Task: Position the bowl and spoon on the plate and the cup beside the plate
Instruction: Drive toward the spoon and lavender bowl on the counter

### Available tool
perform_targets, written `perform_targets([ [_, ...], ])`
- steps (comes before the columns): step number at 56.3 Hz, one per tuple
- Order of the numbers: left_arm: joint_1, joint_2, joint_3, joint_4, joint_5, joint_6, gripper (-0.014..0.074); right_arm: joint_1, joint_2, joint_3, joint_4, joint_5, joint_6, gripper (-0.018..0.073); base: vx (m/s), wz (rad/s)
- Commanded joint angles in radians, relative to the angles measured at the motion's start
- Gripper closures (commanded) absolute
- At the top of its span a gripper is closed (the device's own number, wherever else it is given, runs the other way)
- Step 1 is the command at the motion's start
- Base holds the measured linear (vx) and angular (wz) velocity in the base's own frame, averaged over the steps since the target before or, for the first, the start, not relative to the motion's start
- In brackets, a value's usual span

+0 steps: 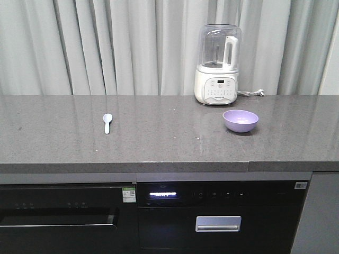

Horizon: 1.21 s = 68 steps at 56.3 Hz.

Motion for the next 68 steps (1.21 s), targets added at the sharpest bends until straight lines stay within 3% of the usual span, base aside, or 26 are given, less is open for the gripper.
perform_targets([
  [1, 0.0, -0.008, -0.026, -0.002, -0.082, 0.0, 0.0599, -0.006, -0.007, 0.003, -0.008, -0.086, -0.003, 0.0568, 0.01, -0.02],
  [30, 0.0, -0.008, -0.026, -0.002, -0.082, 0.0, 0.0599, -0.006, -0.007, 0.003, -0.008, -0.086, -0.003, 0.0568, 0.1, -0.04],
  [68, 0.0, -0.008, -0.026, -0.002, -0.082, 0.0, 0.0599, -0.005, -0.007, 0.003, -0.008, -0.086, -0.003, 0.0568, 0.33, -0.11],
])
